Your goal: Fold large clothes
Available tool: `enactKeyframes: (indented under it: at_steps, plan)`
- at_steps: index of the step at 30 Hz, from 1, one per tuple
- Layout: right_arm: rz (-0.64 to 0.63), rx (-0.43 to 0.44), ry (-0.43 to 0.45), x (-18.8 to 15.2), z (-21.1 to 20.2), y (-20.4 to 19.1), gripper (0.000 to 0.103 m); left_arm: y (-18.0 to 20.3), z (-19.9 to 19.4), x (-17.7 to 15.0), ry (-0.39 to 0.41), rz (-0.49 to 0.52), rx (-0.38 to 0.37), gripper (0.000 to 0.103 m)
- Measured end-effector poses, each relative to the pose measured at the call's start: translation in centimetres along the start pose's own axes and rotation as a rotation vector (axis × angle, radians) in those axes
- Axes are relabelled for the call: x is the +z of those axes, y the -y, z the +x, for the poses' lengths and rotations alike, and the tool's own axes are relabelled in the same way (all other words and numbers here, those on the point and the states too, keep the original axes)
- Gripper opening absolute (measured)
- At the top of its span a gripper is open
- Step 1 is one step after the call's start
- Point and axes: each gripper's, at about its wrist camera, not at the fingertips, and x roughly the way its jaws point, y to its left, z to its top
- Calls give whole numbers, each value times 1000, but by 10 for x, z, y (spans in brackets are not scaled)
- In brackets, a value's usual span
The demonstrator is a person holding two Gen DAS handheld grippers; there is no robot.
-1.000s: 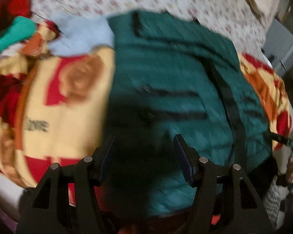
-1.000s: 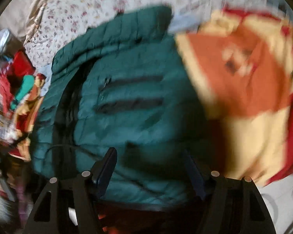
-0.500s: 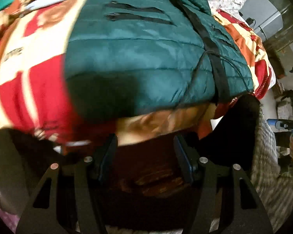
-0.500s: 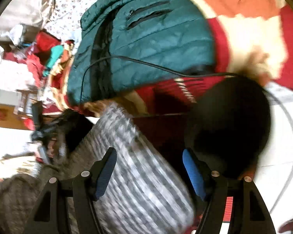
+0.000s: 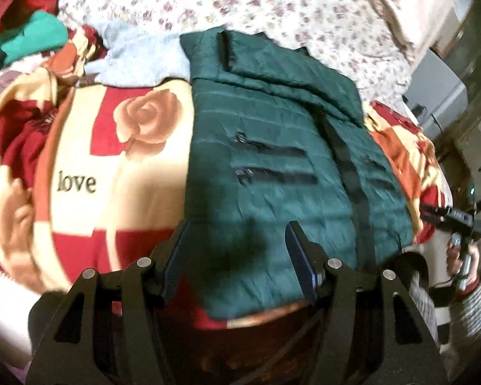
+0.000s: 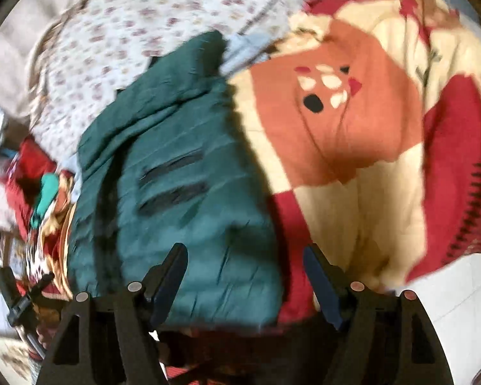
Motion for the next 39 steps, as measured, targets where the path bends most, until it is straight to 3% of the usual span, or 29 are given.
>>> enactKeyframes:
  at_steps: [6, 9, 15, 19, 24, 39]
  plan:
    - [34, 103, -101, -1, 37, 9, 72, -24, 41, 25, -55, -133, -128, 60]
    - [-14, 156, -147, -12, 46, -1, 72, -29, 52, 25, -56, -180, -187, 71]
    - [-50, 241, -156, -23, 48, -15, 69, -22, 47, 2, -43, -143, -253, 74]
    - [18, 326, -135, -26, 43, -5, 62, -22, 43, -16, -82, -160, -370, 74]
    - [45, 282, -132, -33, 49, 1, 61, -31, 35, -11, -33, -214, -349, 74]
    - [103, 326, -97, -30, 48, 8, 61, -76, 42, 27, 60, -406, -358, 74]
